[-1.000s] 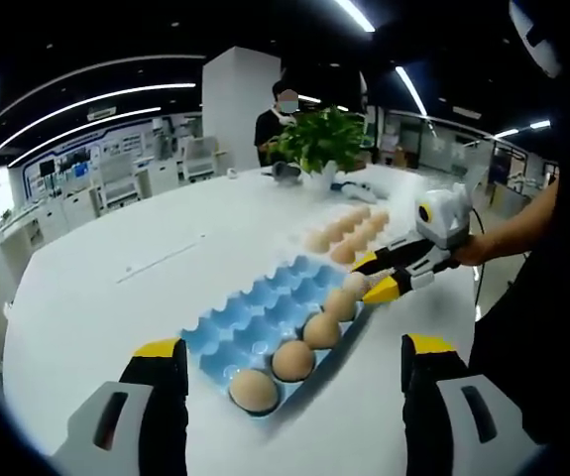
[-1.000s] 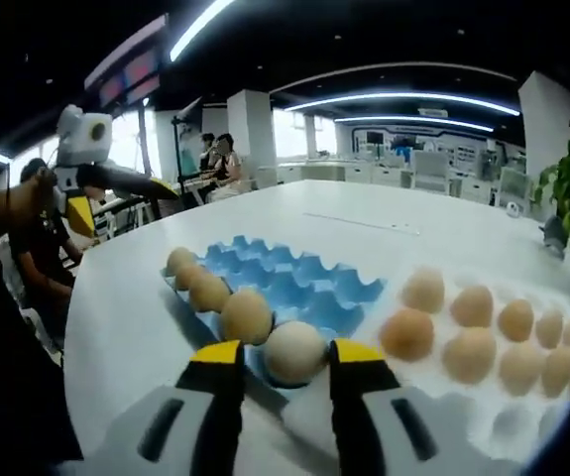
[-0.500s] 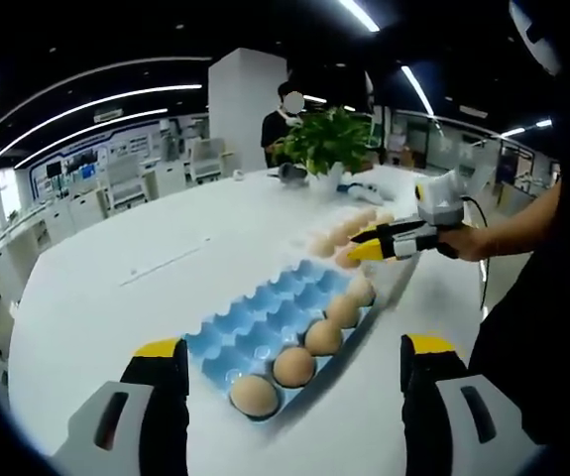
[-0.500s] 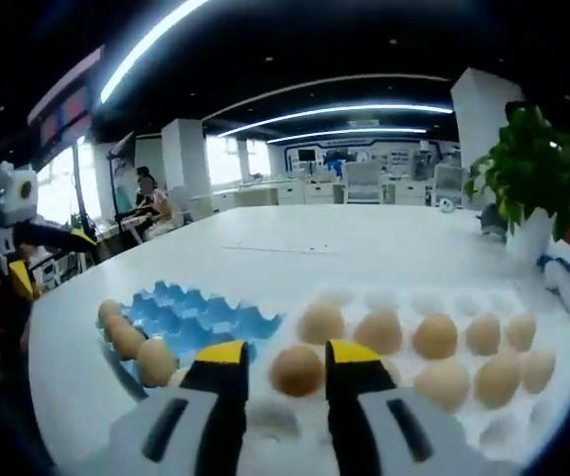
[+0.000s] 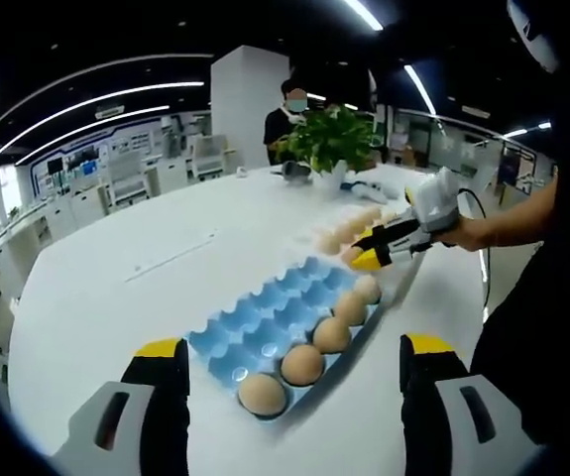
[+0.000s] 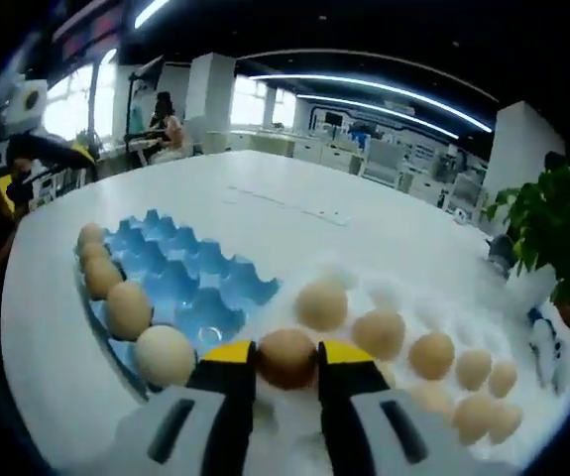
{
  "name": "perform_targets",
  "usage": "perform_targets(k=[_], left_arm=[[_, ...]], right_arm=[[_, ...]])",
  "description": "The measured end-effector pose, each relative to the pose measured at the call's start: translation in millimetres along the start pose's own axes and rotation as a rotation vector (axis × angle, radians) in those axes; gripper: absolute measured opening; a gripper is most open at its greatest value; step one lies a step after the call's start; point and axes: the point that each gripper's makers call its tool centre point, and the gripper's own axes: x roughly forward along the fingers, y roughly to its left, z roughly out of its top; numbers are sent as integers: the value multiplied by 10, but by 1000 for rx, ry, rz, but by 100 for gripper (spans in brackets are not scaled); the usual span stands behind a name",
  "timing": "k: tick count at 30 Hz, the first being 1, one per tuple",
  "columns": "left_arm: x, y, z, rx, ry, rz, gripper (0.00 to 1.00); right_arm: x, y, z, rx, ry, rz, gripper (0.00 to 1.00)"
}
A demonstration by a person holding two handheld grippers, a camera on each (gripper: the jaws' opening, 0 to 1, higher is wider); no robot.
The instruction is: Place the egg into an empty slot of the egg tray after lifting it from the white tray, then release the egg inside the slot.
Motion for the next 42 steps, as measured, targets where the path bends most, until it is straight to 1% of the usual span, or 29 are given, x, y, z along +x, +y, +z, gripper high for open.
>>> perform_targets(k=[3, 4, 7, 9, 10, 12, 14, 16, 18, 20, 22, 23, 26, 32, 38, 42], left_arm=[[7, 12, 0, -6, -2, 2, 89], [10, 17, -6, -10, -2, 3, 89], [28, 37, -59, -15, 9, 8, 89], [31, 45, -80, -22, 11, 9, 89], [29, 45, -81, -25, 10, 9, 89], [23, 50, -86, -25, 12, 10, 89], [10, 71, -91, -28, 12, 17, 89], [4, 90, -99, -32, 11, 22, 89], [6, 113, -116, -30, 11, 26, 89], [9, 126, -126, -33, 14, 30, 89], [13, 129, -122, -34, 12, 28, 89], [19, 126, -122, -33, 12, 25, 89], [34, 118, -128, -27, 17, 23, 89], [31, 99, -123, -19, 18, 13, 89], [7, 106, -143, -22, 20, 14, 89], [-1, 113, -165, -25, 24, 15, 88]], right_arm=[[36, 11, 5, -36, 8, 20, 24], [34, 6, 6, -29, 8, 19, 24], [17, -1, 5, 1, -9, 15, 23], [-19, -1, 7, 52, -22, 14, 22], [-51, -33, 56, 90, -61, 3, 22], [-109, -74, 96, 151, -91, 0, 22], [-155, -106, 130, 147, -107, -12, 22], [-179, -111, 146, 167, -112, -8, 22], [-192, -85, 170, 164, -116, 0, 22], [-223, -66, 235, 165, -137, 1, 22], [-236, -31, 286, 180, -141, 12, 22], [-250, 4, 335, 176, -159, 18, 22], [-247, 94, 402, 172, -170, 43, 22], [-226, 214, 489, 188, -189, 79, 22], [-165, 387, 597, 186, -201, 124, 22], [-100, 552, 667, 165, -199, 164, 22]])
